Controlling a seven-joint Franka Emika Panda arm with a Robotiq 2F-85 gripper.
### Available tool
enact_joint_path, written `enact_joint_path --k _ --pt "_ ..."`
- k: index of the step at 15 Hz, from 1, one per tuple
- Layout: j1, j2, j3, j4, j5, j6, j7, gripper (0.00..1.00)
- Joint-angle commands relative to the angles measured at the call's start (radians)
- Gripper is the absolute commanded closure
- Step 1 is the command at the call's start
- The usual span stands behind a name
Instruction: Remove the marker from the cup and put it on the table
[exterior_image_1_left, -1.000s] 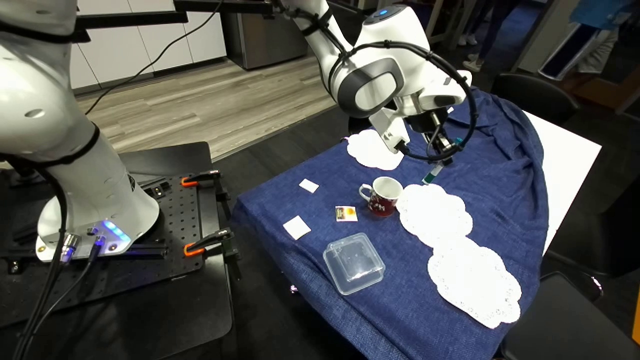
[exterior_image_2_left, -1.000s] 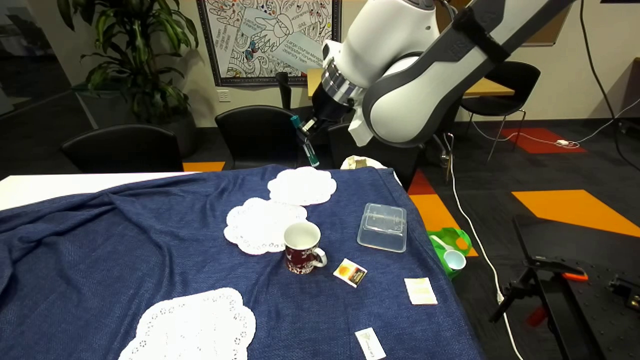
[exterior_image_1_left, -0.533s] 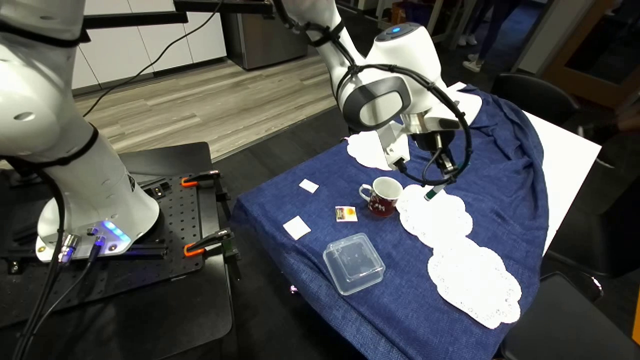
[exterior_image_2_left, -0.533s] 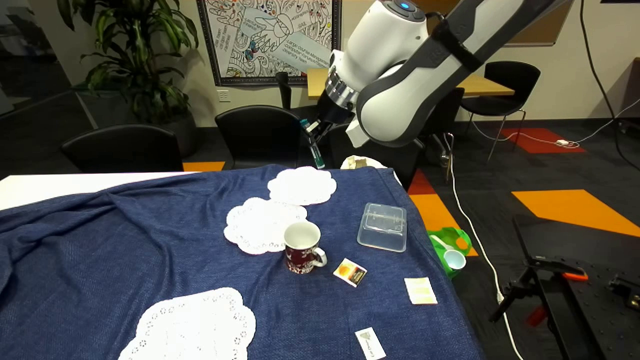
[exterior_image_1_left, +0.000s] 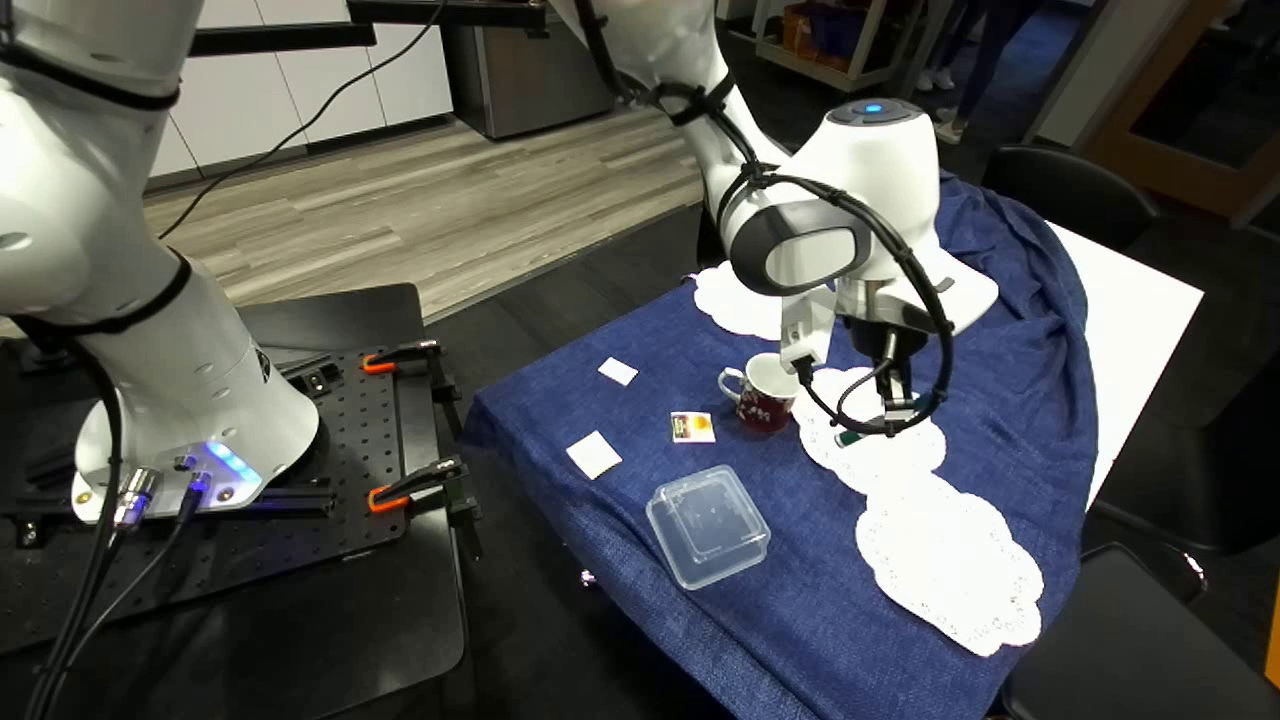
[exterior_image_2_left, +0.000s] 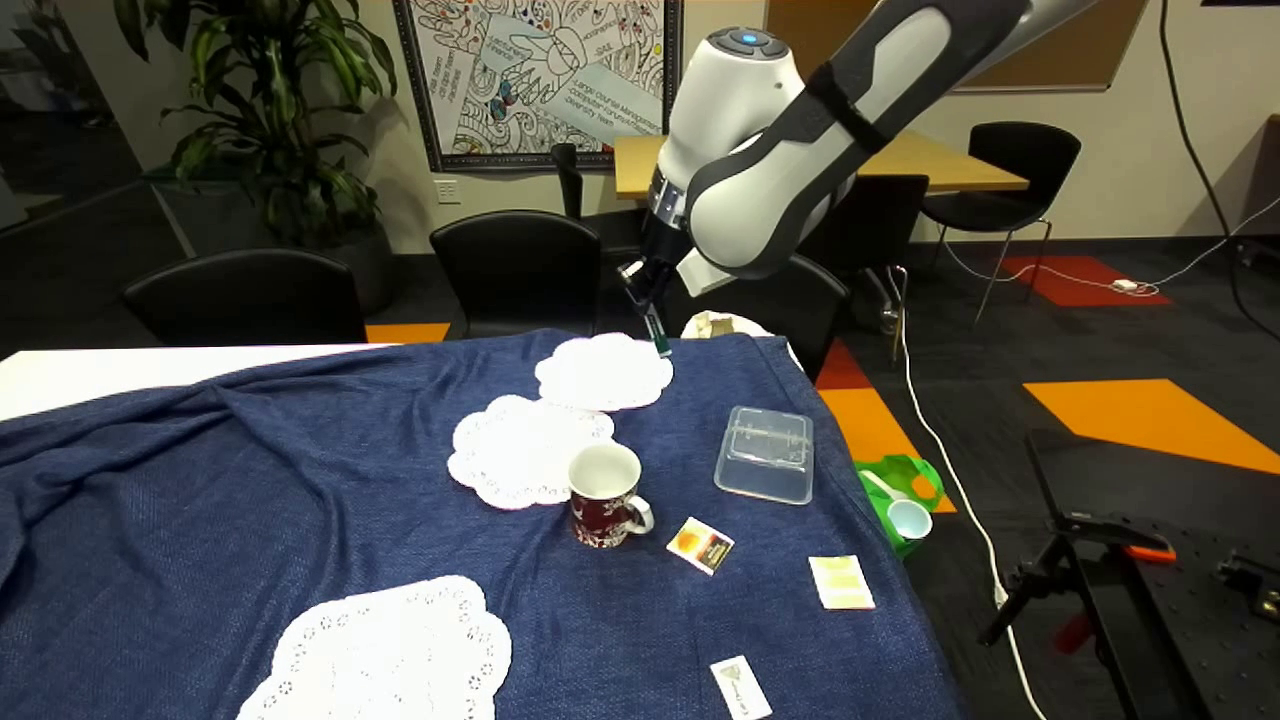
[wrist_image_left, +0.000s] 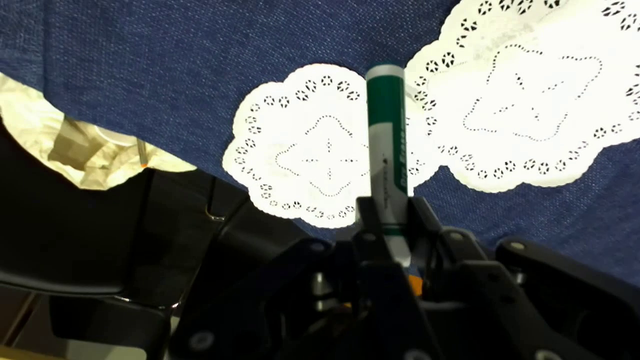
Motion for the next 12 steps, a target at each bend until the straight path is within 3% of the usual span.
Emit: enact_joint_path --k 1,5,11,12 --pt "-0.076 0.069 0.072 0.116 0.019 -0.106 0.037 0.95" --pt "-0.136 0.145 0.138 0.214 0.039 -0.196 0.034 0.95" --pt "-0.169 0.258 0.172 0.338 0.048 -0.293 0.041 0.95" --pt "-0.171 0.274 0.173 0.355 0.046 -0.302 0.041 0.56"
